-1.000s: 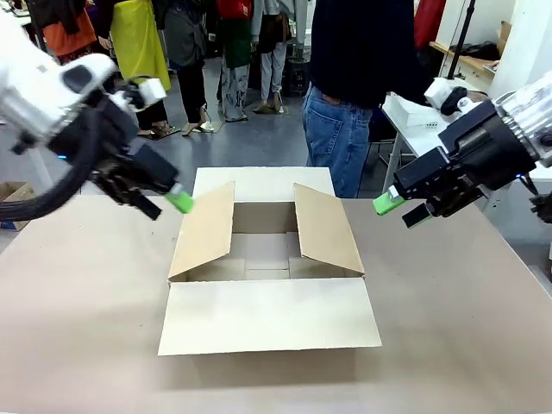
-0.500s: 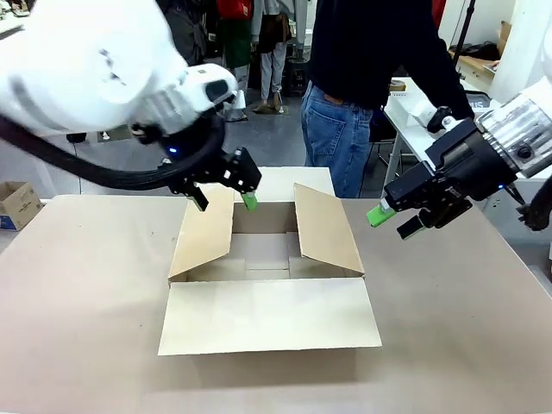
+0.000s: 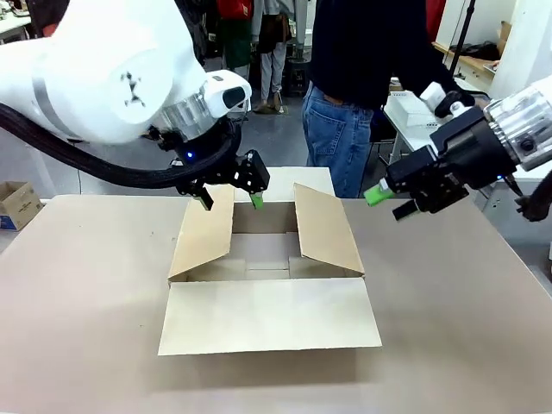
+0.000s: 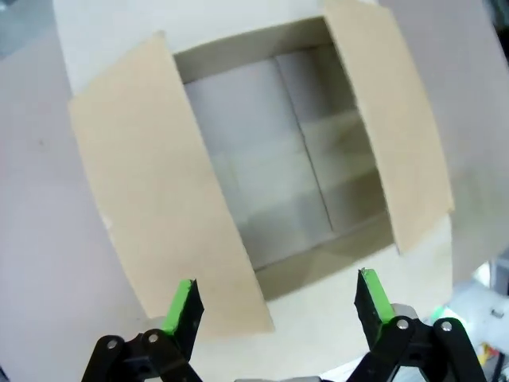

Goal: Pack the gift set into the box.
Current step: Place both hands on the side flaps of the Package Box and spread them outward.

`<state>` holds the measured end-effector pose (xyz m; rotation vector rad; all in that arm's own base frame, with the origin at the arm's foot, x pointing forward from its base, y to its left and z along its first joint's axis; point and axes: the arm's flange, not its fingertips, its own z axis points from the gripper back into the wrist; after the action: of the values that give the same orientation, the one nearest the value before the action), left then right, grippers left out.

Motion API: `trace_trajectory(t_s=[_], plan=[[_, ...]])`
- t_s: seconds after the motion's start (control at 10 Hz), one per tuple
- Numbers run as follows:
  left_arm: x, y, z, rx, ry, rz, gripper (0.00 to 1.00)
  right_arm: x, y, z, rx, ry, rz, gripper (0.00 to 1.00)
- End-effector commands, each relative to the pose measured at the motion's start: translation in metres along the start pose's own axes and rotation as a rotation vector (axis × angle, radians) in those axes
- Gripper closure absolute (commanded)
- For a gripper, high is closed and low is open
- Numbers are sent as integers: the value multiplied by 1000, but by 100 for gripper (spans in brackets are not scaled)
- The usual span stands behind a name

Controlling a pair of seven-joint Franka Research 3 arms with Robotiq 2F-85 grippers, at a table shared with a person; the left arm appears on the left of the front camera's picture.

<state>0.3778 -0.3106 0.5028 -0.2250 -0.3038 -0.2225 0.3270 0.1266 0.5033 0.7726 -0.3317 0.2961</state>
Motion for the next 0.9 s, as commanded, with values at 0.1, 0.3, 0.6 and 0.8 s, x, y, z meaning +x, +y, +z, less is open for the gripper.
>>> trace_trajectory(t_s=[0.1, 0.3, 0.6, 0.8], plan=[[-4, -21, -26, 216, -32, 31, 0, 2, -19, -24, 6, -28, 13, 0], [7, -22, -32, 262, 0, 44, 0, 5, -9, -8, -4, -26, 1, 0], [33, -23, -61, 366, 83, 93, 0, 5, -9, -8, -4, -26, 1, 0], [53, -21, -80, 423, 67, 134, 0, 5, -9, -8, -4, -26, 1, 0]])
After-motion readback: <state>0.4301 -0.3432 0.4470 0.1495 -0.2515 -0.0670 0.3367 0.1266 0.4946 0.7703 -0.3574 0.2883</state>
